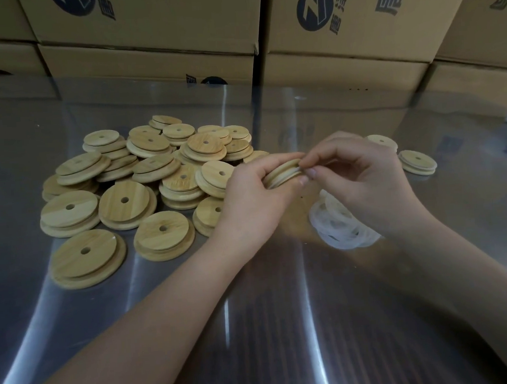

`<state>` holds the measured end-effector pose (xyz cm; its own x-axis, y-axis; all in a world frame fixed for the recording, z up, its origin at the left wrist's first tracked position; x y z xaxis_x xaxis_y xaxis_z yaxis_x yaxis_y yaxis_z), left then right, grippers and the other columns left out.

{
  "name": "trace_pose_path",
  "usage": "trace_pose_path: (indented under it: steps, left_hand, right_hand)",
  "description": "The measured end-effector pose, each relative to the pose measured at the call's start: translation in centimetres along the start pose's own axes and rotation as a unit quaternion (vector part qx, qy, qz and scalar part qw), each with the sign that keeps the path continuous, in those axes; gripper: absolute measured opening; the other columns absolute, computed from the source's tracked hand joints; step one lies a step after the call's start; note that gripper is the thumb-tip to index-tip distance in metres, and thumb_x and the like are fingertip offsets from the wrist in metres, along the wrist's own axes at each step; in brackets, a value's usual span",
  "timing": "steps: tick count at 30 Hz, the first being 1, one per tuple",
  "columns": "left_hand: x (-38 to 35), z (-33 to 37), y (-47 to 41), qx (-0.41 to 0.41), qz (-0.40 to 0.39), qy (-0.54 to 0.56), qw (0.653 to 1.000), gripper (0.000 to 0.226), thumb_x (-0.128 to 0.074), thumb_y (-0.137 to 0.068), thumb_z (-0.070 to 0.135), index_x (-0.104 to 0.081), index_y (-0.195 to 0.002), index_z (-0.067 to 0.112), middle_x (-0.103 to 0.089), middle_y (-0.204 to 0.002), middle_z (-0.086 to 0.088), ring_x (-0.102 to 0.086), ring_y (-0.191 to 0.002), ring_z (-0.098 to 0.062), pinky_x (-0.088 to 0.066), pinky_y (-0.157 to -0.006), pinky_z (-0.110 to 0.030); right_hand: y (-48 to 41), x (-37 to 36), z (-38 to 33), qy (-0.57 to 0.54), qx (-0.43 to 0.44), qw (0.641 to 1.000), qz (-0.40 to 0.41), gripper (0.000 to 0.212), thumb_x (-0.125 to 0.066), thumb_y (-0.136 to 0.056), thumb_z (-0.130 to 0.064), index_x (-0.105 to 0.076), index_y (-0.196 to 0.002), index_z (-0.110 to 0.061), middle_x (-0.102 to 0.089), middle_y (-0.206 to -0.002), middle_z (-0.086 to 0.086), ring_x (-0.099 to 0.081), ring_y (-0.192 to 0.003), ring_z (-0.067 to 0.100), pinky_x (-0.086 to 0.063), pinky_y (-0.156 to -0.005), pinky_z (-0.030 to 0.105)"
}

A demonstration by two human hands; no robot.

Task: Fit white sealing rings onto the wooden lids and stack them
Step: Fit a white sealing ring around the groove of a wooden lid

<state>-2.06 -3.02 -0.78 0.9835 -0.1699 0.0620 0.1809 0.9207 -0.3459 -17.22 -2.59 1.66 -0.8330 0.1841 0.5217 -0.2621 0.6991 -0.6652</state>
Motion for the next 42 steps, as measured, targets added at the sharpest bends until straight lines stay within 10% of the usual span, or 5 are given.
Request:
trace_pose_path:
  steps: [15, 32, 42]
  left_hand:
    - [0.0, 0.1, -0.1, -0.060, 0.060, -0.010, 0.996, 0.039, -0.074, -0.081, 0.004, -0.069, -0.118, 0.014, -0.071, -0.112, 0.001, -0.064, -0.107, -0.005, -0.049, -0.096, -0.020]
    - [0.2, 0.4, -0.1, -0.091, 0.049, -0.058, 0.993, 0.037, -0.071, -0.081, -0.006, -0.071, -0.110, 0.016, -0.066, -0.107, 0.002, -0.060, -0.102, 0.001, -0.044, -0.091, -0.012]
    - [0.5, 0.1, -0.4, -0.056, 0.042, -0.107, 0.992, 0.028, -0.070, -0.082, -0.002, -0.074, -0.102, 0.017, -0.072, -0.095, 0.009, -0.066, -0.096, -0.005, -0.053, -0.091, -0.031]
  right_hand:
    - [0.5, -0.6, 0.3, -0.052, -0.115, 0.988, 0.084, 0.012, -0.072, -0.081, 0.001, -0.070, -0.081, -0.011, -0.071, -0.079, -0.004, -0.068, -0.076, 0.004, -0.051, -0.072, 0.014]
    - [0.2, 0.7, -0.3, 0.173, 0.064, 0.982, 0.041, 0.007, -0.071, -0.080, 0.005, -0.072, -0.082, -0.002, -0.069, -0.076, 0.007, -0.065, -0.071, 0.016, -0.052, -0.070, 0.024]
    - [0.1, 0.2, -0.4, 0.210, 0.054, 0.976, -0.010, 0.001, -0.074, -0.082, -0.005, -0.072, -0.082, -0.005, -0.067, -0.075, 0.005, -0.062, -0.070, 0.021, -0.051, -0.067, 0.042]
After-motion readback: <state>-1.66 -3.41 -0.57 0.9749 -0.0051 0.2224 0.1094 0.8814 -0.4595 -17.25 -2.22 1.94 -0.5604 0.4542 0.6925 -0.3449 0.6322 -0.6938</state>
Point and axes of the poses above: each hand's wrist, its own y-axis away from the middle knuckle, its own x-axis out of the back of the hand, z = x × y, the point moved 3 cm from there along -y, towards the middle knuckle
